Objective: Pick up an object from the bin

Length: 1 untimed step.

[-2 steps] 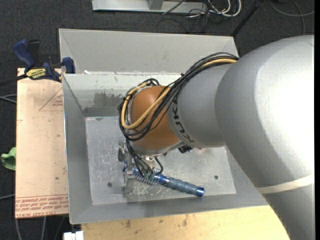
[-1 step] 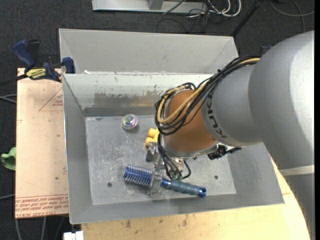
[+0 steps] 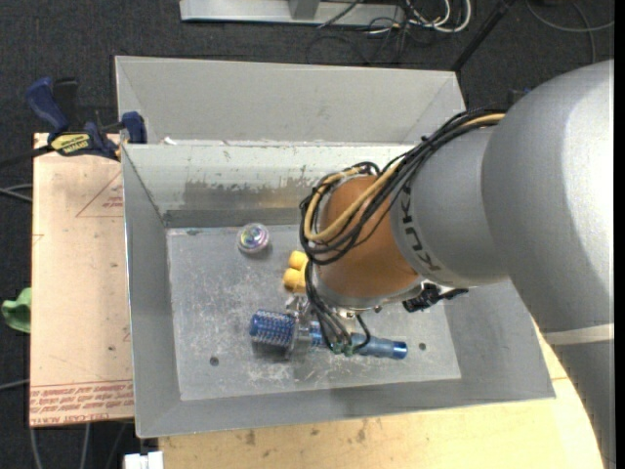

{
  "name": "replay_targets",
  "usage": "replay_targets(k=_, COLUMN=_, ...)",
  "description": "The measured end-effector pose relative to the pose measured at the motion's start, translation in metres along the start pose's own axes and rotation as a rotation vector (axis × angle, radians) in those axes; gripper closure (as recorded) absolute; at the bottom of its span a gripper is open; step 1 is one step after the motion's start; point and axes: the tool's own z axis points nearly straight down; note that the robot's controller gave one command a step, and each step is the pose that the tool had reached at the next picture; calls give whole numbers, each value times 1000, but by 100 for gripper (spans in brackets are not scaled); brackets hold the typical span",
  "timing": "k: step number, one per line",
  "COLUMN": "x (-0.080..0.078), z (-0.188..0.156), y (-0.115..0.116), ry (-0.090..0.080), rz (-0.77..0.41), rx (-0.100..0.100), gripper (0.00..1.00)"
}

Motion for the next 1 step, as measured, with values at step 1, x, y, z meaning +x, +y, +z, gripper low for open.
replay_targets(k=1, x=-34, z=-179, y=-20, ry=-12, rz=-57, rx=-1, gripper=100)
